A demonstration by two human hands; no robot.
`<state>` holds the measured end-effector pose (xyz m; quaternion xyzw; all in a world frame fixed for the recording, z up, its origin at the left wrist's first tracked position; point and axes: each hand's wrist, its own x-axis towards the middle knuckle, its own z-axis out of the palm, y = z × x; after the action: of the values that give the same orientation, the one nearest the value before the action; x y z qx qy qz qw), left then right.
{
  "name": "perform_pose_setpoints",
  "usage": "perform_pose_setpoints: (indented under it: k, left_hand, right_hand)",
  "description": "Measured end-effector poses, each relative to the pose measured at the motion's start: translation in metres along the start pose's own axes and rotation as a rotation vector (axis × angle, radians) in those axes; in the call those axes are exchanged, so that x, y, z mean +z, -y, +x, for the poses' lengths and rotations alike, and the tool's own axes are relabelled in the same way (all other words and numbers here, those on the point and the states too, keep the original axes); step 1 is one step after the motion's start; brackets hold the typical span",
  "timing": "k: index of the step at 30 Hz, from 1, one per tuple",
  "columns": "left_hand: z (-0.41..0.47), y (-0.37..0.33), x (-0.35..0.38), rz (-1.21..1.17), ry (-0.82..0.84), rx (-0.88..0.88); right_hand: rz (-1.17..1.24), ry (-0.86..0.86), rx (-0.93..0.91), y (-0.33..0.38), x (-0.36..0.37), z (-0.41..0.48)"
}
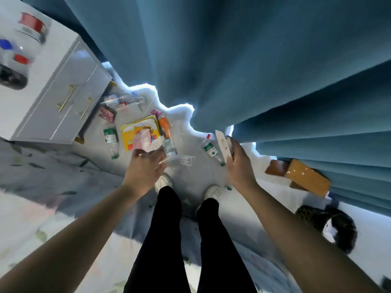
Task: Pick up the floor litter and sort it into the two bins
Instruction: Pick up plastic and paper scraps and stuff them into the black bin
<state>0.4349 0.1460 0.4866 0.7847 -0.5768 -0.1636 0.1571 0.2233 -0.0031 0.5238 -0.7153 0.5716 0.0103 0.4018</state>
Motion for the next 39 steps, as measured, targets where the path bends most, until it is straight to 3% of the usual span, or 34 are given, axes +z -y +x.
perform_pose_setpoints:
  k: [8,13,17,22,33,39]
  left_hand:
    - [0.001,-0.129,-0.036,0.038,-0.053,0.14]
    - [-0.022,-0.256,-0.007,0.038,-0.123,0.295]
    - [-0.035,-0.291,0.009,-0.003,-0.155,0.241]
    - [-0.059,-0.384,0.04,-0.081,-0.073,0.287]
    - [-0.039,-0.505,0.083,-0.172,0.087,0.365]
    - [-0.026,-0.593,0.135,-0.125,0.283,0.487]
  right_hand:
    - [0.024,-0.163,0.027,-0.048,-0.095,-0.099]
    - [0.049,-0.249,-0.005,-0.151,-0.161,-0.173]
    - [0.07,-0.246,0.01,-0.183,-0.18,-0.203]
    - [0.095,-0.298,0.084,-0.269,-0.222,-0.258]
    - [0.211,-0.468,0.267,-0.368,-0.271,-0.314]
    - [0.249,-0.577,0.386,-0.433,-0.297,-0.338]
